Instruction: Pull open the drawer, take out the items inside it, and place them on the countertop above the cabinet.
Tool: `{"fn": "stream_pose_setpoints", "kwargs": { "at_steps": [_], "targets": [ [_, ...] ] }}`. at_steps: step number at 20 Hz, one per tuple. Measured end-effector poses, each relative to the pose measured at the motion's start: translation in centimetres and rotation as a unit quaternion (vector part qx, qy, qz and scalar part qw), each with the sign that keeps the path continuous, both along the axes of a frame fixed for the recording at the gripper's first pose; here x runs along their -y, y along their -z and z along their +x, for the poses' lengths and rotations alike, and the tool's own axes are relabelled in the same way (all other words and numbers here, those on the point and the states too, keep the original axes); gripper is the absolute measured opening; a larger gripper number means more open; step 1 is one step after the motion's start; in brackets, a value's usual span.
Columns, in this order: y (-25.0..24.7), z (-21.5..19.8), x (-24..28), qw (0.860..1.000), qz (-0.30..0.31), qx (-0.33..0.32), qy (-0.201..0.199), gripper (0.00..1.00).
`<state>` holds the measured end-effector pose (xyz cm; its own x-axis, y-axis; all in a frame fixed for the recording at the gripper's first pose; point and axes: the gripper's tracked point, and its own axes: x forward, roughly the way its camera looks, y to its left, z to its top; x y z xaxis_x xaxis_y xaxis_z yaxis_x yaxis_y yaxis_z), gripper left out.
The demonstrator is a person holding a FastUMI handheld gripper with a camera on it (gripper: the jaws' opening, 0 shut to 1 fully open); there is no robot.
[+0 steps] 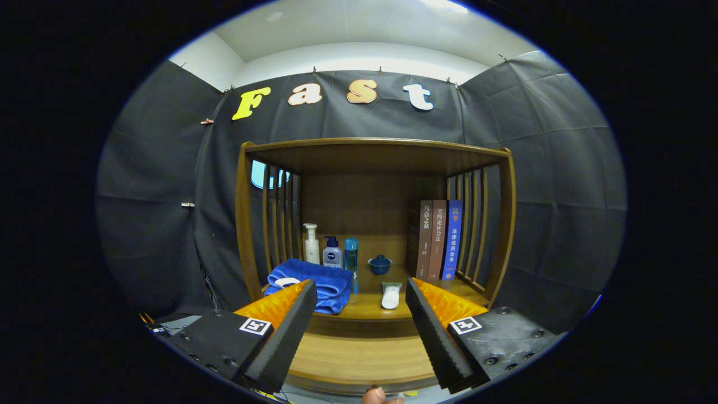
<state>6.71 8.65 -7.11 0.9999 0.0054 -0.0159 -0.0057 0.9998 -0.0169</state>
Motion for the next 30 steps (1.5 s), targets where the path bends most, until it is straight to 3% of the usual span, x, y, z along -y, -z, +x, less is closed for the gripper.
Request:
{"fn": "stream_pose_setpoints", "kwargs": {
  "at_steps": [9, 16, 21, 30],
  "targets": [
    [9.7, -5.8, 2.2, 1.0, 0.004, -0.014, 0.021, 1.0],
    [18.8, -5.7, 2.3, 0.997, -0.014, -0.069, 0.028, 1.0],
    [21.5, -4.1, 3.5, 0.995, 0.007, -0.092, 0.039, 1.0],
    [21.6, -3.3, 3.1, 0.996, 0.008, -0.08, 0.027, 0.99]
  ]
}}
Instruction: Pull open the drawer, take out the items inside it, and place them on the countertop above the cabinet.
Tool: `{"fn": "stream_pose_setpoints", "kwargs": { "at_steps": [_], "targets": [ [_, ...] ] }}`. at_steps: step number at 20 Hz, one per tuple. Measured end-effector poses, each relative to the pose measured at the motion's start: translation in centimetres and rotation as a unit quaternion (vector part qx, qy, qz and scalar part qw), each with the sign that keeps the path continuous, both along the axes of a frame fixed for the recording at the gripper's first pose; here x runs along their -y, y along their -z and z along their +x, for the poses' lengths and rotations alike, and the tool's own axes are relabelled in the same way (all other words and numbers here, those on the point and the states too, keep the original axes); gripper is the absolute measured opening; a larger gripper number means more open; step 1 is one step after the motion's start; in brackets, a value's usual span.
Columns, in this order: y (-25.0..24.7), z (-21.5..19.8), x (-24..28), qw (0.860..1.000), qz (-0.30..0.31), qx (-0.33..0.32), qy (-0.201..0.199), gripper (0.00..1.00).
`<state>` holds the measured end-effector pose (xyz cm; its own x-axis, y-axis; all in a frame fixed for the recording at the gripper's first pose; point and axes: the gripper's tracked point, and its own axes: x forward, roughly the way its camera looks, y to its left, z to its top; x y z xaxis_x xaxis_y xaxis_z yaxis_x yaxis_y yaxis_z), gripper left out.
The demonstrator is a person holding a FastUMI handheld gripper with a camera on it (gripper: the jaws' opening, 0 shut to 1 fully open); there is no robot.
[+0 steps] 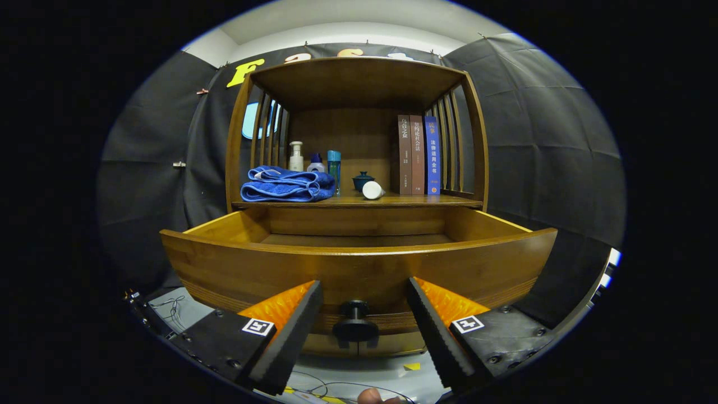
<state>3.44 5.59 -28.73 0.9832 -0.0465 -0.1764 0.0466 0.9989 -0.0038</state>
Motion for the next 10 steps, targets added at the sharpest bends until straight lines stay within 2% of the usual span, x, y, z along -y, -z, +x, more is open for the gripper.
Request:
{"fn": "stream_pose_setpoints", "kwargs": {
  "at_steps": [10],
  "targets": [
    [-0.4, 5.3, 0.1, 1.0, 0.016, -0.004, -0.004, 0.99]
  ]
}}
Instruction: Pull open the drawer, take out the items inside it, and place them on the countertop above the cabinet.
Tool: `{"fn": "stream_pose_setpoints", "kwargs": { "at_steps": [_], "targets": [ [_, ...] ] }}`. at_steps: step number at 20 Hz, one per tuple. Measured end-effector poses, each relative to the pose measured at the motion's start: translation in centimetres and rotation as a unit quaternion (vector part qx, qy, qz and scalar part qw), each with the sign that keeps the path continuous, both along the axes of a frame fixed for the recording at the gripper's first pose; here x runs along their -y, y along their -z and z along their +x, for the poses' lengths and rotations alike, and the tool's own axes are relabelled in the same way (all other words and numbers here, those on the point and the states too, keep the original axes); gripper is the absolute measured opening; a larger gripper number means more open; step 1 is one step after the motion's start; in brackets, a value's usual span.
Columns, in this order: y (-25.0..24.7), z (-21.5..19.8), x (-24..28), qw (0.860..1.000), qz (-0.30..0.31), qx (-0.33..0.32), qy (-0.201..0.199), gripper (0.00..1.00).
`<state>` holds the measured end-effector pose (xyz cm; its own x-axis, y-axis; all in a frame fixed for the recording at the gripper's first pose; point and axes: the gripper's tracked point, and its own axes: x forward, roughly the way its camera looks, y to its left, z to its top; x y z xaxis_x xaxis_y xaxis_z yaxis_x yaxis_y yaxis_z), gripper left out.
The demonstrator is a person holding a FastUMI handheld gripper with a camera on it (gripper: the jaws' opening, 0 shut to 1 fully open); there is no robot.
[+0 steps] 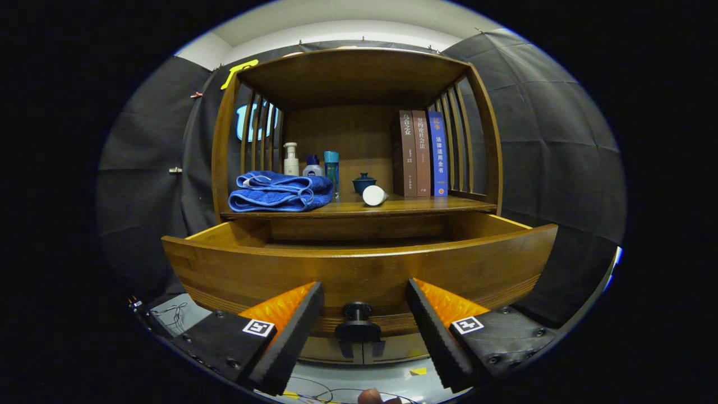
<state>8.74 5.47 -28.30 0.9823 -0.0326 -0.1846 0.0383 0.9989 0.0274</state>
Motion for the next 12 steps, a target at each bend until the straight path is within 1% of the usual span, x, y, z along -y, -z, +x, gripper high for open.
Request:
{"fn": "stream_pose_setpoints", "kwargs": {
  "at_steps": [3, 12],
  "targets": [
    [0.2, 1.7, 0.0, 1.0, 0.005, -0.004, 0.0, 0.99],
    [0.8, 7.2, 0.5, 1.0, -0.013, -0.007, -0.005, 0.99]
  ]
}}
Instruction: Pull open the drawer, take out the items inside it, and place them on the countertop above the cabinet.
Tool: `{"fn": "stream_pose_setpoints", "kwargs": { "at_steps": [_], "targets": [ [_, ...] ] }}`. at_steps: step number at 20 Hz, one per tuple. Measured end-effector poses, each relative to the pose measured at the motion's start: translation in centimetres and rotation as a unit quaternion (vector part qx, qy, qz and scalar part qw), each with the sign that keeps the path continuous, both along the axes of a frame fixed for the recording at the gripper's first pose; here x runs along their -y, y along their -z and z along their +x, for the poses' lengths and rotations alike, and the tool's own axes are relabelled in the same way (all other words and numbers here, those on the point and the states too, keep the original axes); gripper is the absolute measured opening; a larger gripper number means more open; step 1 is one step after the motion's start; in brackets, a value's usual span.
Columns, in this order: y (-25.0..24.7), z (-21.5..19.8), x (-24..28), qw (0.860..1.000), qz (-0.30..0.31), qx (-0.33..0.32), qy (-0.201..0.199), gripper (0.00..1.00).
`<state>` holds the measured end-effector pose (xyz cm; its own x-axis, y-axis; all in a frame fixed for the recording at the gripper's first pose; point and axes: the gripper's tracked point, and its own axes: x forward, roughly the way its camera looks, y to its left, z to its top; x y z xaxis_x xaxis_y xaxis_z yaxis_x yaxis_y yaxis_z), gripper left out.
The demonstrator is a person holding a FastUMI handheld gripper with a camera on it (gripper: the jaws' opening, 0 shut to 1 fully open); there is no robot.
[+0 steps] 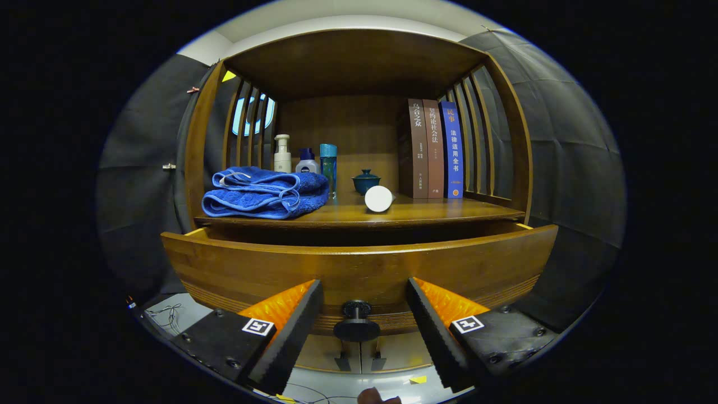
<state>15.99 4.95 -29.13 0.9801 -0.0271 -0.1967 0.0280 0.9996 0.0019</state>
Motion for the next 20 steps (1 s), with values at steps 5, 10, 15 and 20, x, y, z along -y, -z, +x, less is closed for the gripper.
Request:
{"fn": "stream_pose_setpoints", "kwargs": {
  "at_steps": [5, 10, 15, 20],
  "targets": [
    [0.1, 1.9, 0.0, 1.0, -0.006, -0.002, -0.001, 0.99],
    [0.3, 3.7, 0.0, 1.0, -0.014, -0.004, 0.0, 0.99],
    [0.5, 5.1, 0.0, 1.0, -0.022, -0.003, 0.006, 1.0],
    [-0.1, 5.0, -0.4, 0.999, -0.034, -0.002, 0.001, 0.99]
  ]
}}
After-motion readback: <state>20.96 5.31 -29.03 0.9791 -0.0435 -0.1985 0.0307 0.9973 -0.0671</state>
